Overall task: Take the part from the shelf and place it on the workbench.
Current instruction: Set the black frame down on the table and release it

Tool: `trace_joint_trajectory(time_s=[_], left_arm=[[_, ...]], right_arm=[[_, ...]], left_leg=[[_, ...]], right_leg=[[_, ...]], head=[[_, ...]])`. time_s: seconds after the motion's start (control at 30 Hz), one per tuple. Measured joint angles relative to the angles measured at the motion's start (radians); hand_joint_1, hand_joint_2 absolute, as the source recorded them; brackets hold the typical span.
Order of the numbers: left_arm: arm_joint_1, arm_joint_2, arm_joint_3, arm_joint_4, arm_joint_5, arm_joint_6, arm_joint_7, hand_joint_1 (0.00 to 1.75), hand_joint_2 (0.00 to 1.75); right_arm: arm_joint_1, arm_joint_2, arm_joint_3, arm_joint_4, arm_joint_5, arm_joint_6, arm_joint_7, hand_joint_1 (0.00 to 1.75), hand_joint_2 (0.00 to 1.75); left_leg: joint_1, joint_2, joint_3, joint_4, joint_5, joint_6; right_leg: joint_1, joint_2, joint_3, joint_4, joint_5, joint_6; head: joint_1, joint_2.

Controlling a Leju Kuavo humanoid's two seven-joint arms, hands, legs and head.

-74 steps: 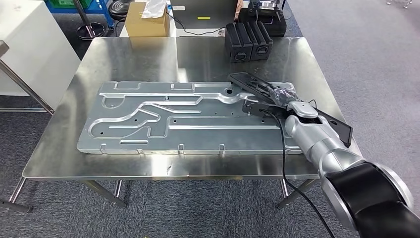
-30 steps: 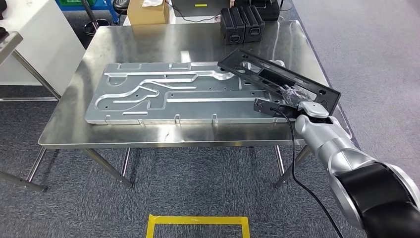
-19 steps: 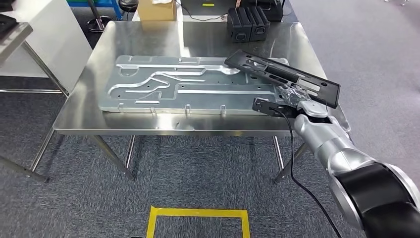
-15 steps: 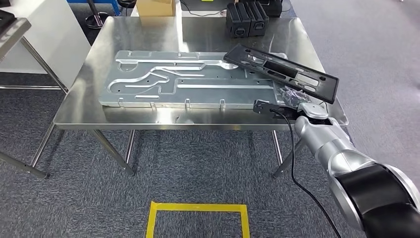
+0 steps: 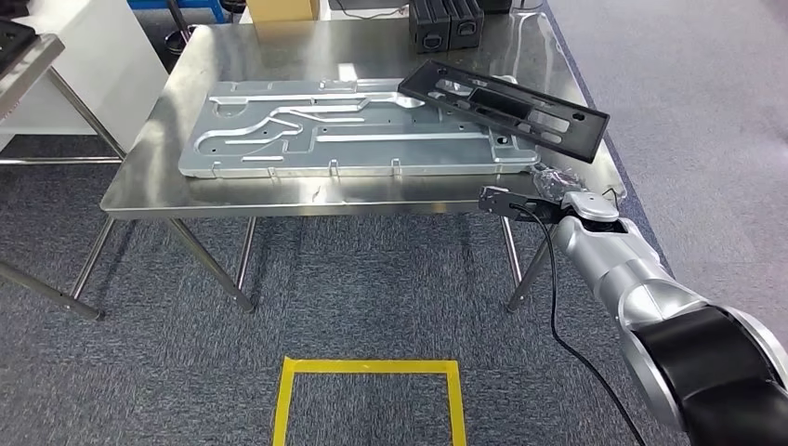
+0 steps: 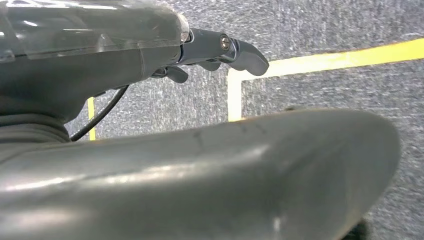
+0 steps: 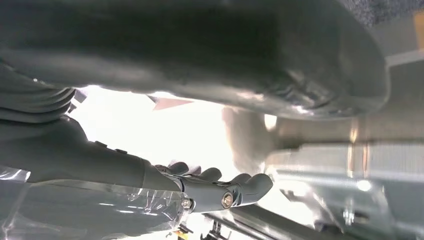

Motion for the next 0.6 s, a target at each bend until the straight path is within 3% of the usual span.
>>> trace_joint_trajectory(time_s=[0.07, 0.13, 0.17, 0.27, 0.33, 0.4, 0.43, 0.47, 0.5, 0.57, 0.6], left_arm=[[-0.001, -0.002, 0.000, 0.000, -0.004, 0.009, -0.002, 0.00, 0.00], [-0.002, -0.003, 0.000, 0.000, -0.008, 0.012, -0.003, 0.00, 0.00], [-0.002, -0.004, 0.000, 0.000, -0.008, 0.013, -0.003, 0.00, 0.00], [-0.001, -0.007, 0.000, 0.000, -0.008, 0.013, -0.003, 0.00, 0.00], [0.000, -0.008, 0.000, 0.000, -0.008, 0.014, -0.004, 0.00, 0.00], [0.002, -0.010, 0.001, 0.000, -0.008, 0.016, -0.004, 0.00, 0.00], [0.003, -0.010, 0.001, 0.000, -0.008, 0.018, -0.005, 0.00, 0.00], [0.005, -0.011, 0.001, 0.000, -0.007, 0.020, -0.005, 0.00, 0.00], [0.005, -0.011, 0.001, 0.000, -0.007, 0.021, -0.006, 0.00, 0.00], [0.005, -0.011, 0.002, 0.000, -0.005, 0.022, -0.007, 0.00, 0.00], [0.004, -0.011, 0.002, 0.000, -0.003, 0.022, -0.007, 0.00, 0.00]], right_arm=[[0.000, -0.002, -0.003, -0.001, -0.003, -0.011, -0.001, 0.00, 0.00], [-0.002, -0.005, -0.010, -0.004, -0.015, -0.035, -0.010, 0.00, 0.00], [-0.004, -0.006, -0.017, -0.006, -0.027, -0.055, -0.019, 0.00, 0.00], [-0.013, -0.012, -0.054, -0.014, -0.075, -0.128, -0.062, 0.00, 0.00], [-0.026, -0.018, -0.089, -0.019, -0.107, -0.176, -0.099, 0.00, 0.00], [-0.040, -0.026, -0.130, -0.026, -0.141, -0.228, -0.148, 0.00, 0.00], [-0.046, -0.029, -0.151, -0.029, -0.159, -0.253, -0.176, 0.00, 0.00], [-0.051, -0.032, -0.172, -0.035, -0.178, -0.275, -0.207, 0.00, 0.00], [-0.057, -0.033, -0.193, -0.042, -0.199, -0.296, -0.240, 0.00, 0.00], [-0.072, -0.035, -0.238, -0.062, -0.244, -0.335, -0.310, 0.00, 0.00], [-0.079, -0.036, -0.262, -0.074, -0.263, -0.354, -0.344, 0.00, 0.00]], left_leg=[[-0.006, 0.000, 0.095, -0.120, 0.037, 0.022], [-0.012, 0.001, 0.178, -0.245, 0.022, 0.039], [-0.016, 0.002, 0.194, -0.277, 0.009, 0.044], [-0.015, 0.004, 0.197, -0.307, 0.032, 0.058], [-0.010, 0.007, 0.191, -0.320, 0.055, 0.067], [-0.010, 0.007, 0.174, -0.318, 0.068, 0.070], [-0.010, 0.007, 0.167, -0.315, 0.072, 0.068], [-0.008, 0.007, 0.160, -0.311, 0.074, 0.066], [-0.006, 0.007, 0.154, -0.305, 0.075, 0.064], [-0.003, 0.007, 0.142, -0.287, 0.071, 0.055], [-0.003, 0.007, 0.135, -0.276, 0.067, 0.049]], right_leg=[[0.005, 0.001, -0.018, 0.000, 0.017, 0.002], [0.006, -0.001, -0.025, 0.000, 0.031, 0.010], [0.004, -0.002, -0.026, -0.002, 0.038, 0.016], [-0.001, -0.003, -0.031, -0.003, 0.045, 0.035], [-0.003, 0.000, -0.059, 0.063, -0.009, 0.043], [-0.005, 0.002, -0.107, 0.197, -0.088, 0.050], [-0.006, 0.002, -0.122, 0.250, -0.110, 0.054], [-0.009, 0.002, -0.121, 0.269, -0.114, 0.058], [-0.012, 0.001, -0.099, 0.246, -0.100, 0.062], [-0.018, 0.000, -0.016, 0.121, -0.057, 0.069], [-0.019, 0.001, 0.016, 0.065, -0.045, 0.066]], head=[[0.000, 0.000], [0.001, 0.000], [0.001, 0.000], [0.000, 0.000], [0.001, 0.000], [0.002, 0.000], [0.002, 0.000], [0.002, 0.000], [0.002, 0.000], [0.002, 0.000], [0.002, 0.000]])
